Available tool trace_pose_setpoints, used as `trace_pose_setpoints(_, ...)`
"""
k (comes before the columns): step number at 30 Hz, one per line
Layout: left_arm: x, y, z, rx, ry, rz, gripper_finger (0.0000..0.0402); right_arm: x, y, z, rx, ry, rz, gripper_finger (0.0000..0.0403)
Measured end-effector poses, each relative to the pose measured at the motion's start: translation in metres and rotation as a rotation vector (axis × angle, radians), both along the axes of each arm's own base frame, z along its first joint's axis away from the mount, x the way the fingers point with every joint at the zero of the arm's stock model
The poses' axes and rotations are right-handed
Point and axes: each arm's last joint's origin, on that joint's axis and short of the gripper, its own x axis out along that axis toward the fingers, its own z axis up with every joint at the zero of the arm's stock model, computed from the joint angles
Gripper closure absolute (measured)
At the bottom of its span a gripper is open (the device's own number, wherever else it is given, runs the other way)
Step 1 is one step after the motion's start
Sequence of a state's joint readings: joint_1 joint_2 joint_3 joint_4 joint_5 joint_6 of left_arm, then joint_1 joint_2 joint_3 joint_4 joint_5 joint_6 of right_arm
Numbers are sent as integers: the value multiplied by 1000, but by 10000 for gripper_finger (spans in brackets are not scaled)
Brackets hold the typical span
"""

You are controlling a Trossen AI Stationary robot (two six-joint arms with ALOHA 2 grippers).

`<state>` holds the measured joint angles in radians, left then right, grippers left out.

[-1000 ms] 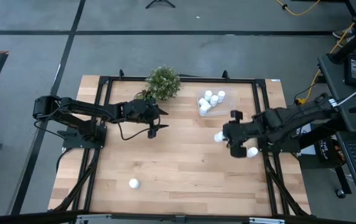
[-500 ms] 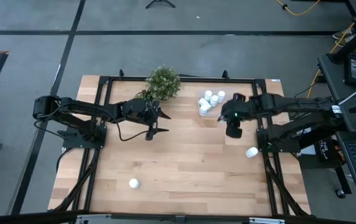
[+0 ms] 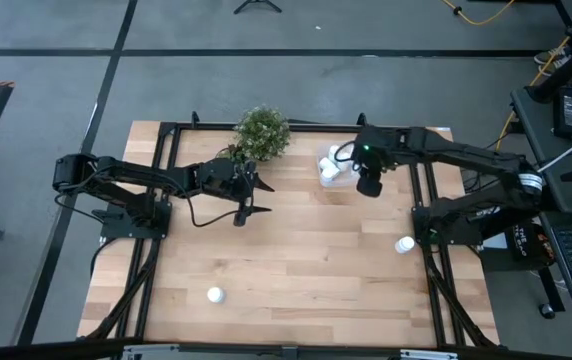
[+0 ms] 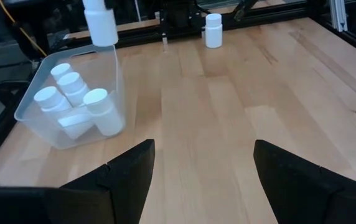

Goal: Pick and place pill bottles into a basket
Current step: Put the white pill bottle into the transparent bin

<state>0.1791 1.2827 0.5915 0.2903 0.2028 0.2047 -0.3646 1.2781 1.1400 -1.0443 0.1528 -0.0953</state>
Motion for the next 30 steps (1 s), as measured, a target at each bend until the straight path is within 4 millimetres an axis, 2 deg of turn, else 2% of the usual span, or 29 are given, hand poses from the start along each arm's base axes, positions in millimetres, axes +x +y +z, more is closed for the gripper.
trace_pose_setpoints(7, 0, 0, 0, -1, 4, 0, 135, 12, -29, -22, 6, 86, 9, 253)
trace_pose_setpoints(15, 0, 0, 0, 0, 3, 0, 135, 5, -63, -33, 58, 74, -83, 253)
trace_pose_setpoints(30, 0, 0, 0, 15, 3, -3, 135, 6, -86, -51, 89, 108, -128, 253)
